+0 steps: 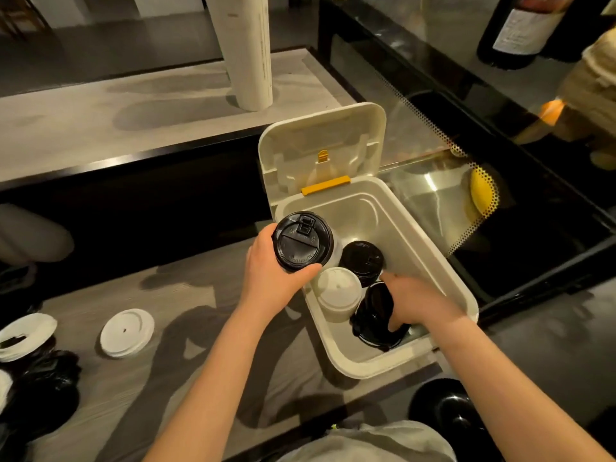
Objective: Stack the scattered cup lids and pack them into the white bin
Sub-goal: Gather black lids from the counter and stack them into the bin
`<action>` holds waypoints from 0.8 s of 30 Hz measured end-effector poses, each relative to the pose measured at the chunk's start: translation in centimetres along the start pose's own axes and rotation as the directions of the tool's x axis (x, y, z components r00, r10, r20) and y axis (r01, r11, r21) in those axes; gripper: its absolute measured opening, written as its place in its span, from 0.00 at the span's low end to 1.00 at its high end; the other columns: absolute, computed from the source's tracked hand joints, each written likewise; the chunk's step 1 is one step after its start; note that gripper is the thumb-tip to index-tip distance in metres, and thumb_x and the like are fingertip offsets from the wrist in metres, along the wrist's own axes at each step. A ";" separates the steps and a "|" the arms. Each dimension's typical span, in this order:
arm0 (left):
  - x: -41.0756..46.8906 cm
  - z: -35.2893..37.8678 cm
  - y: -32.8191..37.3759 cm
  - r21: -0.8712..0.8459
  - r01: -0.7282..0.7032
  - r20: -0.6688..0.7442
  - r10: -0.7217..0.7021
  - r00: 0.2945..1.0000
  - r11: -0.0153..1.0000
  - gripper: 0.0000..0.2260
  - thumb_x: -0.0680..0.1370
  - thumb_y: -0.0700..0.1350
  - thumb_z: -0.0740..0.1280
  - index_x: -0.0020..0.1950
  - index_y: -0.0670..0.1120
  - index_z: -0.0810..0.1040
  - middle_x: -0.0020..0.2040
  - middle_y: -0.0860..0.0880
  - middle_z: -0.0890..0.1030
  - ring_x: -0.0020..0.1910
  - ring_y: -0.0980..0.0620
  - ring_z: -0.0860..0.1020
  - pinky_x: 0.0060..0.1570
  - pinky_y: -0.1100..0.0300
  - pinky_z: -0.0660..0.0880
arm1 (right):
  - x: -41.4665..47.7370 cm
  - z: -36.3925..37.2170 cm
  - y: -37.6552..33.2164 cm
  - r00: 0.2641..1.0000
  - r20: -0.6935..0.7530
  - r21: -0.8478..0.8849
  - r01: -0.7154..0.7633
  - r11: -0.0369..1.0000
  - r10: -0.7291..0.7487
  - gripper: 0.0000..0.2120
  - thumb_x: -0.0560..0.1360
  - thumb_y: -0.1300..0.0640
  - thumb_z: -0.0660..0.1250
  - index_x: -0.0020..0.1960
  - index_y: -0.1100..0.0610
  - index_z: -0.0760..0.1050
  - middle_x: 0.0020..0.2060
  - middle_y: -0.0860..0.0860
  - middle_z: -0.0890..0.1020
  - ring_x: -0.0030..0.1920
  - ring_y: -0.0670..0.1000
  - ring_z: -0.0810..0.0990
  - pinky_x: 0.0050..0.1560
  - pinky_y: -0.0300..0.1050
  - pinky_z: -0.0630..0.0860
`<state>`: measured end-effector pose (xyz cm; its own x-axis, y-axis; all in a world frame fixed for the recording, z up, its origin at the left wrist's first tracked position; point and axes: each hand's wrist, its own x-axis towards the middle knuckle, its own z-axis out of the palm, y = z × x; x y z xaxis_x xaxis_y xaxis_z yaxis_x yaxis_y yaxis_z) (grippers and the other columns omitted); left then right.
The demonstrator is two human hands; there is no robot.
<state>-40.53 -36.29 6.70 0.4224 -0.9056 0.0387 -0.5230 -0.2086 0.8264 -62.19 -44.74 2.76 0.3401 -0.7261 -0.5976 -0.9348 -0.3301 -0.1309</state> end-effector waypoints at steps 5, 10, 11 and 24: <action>0.0 0.3 0.0 0.071 -0.018 0.022 0.016 1.000 0.997 0.37 0.64 0.51 0.77 0.69 0.49 0.64 0.64 0.52 0.71 0.64 0.50 0.67 0.59 0.59 0.66 | -1.3 -1.3 -0.5 0.966 -0.230 0.219 0.170 0.961 -0.119 0.38 0.71 0.49 0.72 0.75 0.52 0.57 0.70 0.51 0.68 0.68 0.52 0.68 0.66 0.46 0.67; -0.1 0.8 1.1 0.215 -0.109 0.083 0.093 0.992 0.971 0.36 0.63 0.55 0.76 0.67 0.52 0.65 0.61 0.54 0.70 0.62 0.52 0.66 0.60 0.56 0.66 | -2.2 -4.9 -3.7 0.846 -0.521 0.660 0.485 0.573 -0.117 0.19 0.75 0.52 0.67 0.66 0.50 0.71 0.51 0.46 0.78 0.50 0.49 0.78 0.56 0.46 0.74; -0.1 0.9 1.5 0.248 -0.143 0.095 0.123 0.988 0.958 0.36 0.63 0.56 0.76 0.66 0.52 0.65 0.59 0.54 0.70 0.60 0.52 0.66 0.60 0.55 0.67 | -2.1 -5.5 -4.3 0.843 -0.521 0.668 0.501 0.550 -0.135 0.19 0.75 0.52 0.68 0.65 0.49 0.72 0.48 0.45 0.77 0.48 0.49 0.78 0.54 0.45 0.75; 1.4 2.3 -1.1 0.525 -0.175 0.262 0.038 0.964 0.833 0.30 0.78 0.56 0.61 0.76 0.48 0.56 0.78 0.52 0.50 0.76 0.53 0.41 0.73 0.45 0.51 | 2.6 -10.9 -2.2 0.922 -0.343 -0.120 0.147 0.982 -0.180 0.20 0.72 0.53 0.71 0.61 0.52 0.72 0.55 0.53 0.78 0.55 0.55 0.76 0.44 0.45 0.68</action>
<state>-41.11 -38.14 4.59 0.1934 -0.9780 -0.0786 -0.8983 -0.2087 0.3866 -58.09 -52.48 10.11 0.5171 -0.8168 -0.2558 -0.8554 -0.5036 -0.1212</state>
